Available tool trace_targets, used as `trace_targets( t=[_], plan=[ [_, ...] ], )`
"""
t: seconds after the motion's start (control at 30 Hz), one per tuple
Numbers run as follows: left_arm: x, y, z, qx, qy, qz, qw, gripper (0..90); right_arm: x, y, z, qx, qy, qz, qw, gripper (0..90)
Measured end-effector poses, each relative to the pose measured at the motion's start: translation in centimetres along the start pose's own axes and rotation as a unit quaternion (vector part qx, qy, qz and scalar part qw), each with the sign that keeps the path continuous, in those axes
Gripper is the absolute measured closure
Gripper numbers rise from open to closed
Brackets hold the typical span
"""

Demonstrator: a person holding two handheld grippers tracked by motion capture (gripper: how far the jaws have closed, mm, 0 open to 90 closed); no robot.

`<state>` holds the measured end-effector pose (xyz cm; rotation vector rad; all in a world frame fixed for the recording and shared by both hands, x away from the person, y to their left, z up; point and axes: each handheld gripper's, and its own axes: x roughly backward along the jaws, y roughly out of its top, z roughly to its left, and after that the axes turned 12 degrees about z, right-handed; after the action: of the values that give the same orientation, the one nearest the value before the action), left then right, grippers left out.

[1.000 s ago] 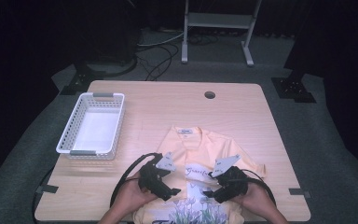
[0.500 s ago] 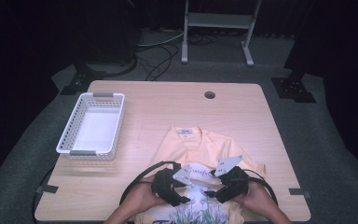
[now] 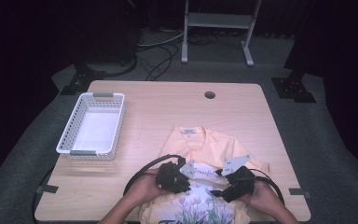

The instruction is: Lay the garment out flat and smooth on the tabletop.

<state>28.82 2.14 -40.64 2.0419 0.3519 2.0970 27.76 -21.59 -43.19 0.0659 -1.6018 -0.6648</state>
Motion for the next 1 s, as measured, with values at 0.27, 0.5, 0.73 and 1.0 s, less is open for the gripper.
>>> trace_targets(
  t=[0.27,0.5,0.73,1.0],
  plan=[
    [1.6,0.1,0.7,-0.007,0.019,0.005,0.9998,81.9,0.6,-0.8,-0.4,-0.005,-0.001,0.011,0.9999,25.2],
    [3.1,-0.9,1.1,-0.006,0.035,0.010,0.9993,82.0,0.8,-0.8,-0.6,-0.006,-0.006,0.027,0.9996,23.0],
    [4.3,-2.1,1.7,-0.001,0.048,0.011,0.9988,81.9,0.7,-0.7,-0.7,-0.007,-0.006,0.030,0.9995,22.2],
    [5.5,-3.7,2.3,0.009,0.064,0.015,0.9978,81.9,0.7,-0.5,-0.6,-0.016,-0.008,0.039,0.9991,20.7]
  ],
)
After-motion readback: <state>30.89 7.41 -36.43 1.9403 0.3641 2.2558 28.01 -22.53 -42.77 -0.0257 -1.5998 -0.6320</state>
